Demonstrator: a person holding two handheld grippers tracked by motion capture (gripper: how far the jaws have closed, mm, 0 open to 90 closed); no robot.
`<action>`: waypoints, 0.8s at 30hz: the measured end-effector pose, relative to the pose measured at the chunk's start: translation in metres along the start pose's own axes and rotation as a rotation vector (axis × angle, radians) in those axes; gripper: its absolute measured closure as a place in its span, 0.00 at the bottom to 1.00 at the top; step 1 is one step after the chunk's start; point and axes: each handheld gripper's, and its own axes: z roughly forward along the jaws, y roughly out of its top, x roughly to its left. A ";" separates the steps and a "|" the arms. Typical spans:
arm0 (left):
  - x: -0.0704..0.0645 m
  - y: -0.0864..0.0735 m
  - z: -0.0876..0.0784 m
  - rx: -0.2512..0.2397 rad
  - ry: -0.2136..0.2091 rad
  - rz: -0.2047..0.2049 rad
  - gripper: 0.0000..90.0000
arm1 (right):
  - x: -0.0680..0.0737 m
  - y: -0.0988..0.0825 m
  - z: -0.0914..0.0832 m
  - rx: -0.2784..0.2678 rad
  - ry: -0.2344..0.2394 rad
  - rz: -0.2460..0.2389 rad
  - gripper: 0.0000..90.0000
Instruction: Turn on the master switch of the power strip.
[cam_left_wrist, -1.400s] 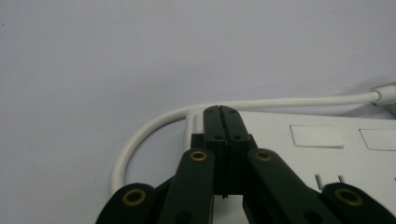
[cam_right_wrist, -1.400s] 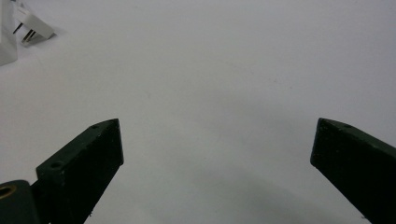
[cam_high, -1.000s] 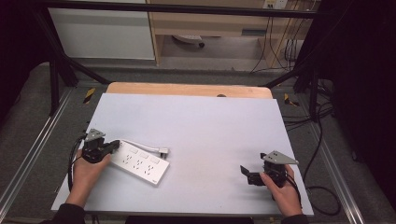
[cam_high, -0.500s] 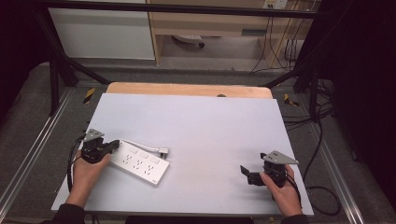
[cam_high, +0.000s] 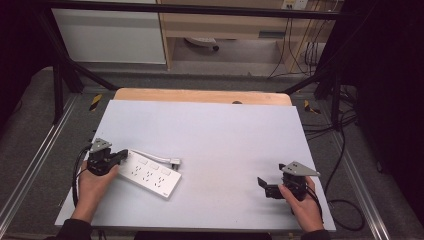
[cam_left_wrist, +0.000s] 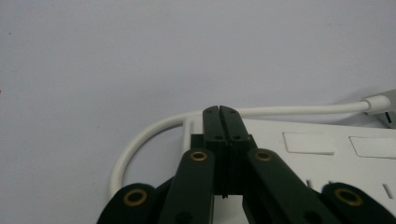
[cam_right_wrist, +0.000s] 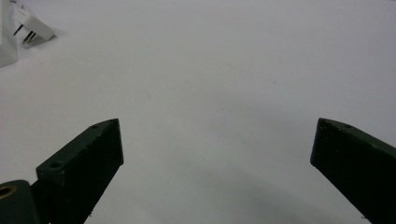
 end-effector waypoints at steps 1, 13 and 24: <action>-0.001 0.000 0.000 -0.002 -0.003 0.000 1.00 | 0.000 0.000 0.000 0.000 0.000 0.000 0.03; -0.006 0.002 -0.004 -0.048 -0.009 0.009 0.99 | 0.000 0.000 0.000 -0.002 0.000 0.001 0.03; -0.013 0.001 -0.022 -0.160 -0.027 -0.028 0.48 | 0.000 0.000 0.000 -0.004 -0.001 0.001 0.03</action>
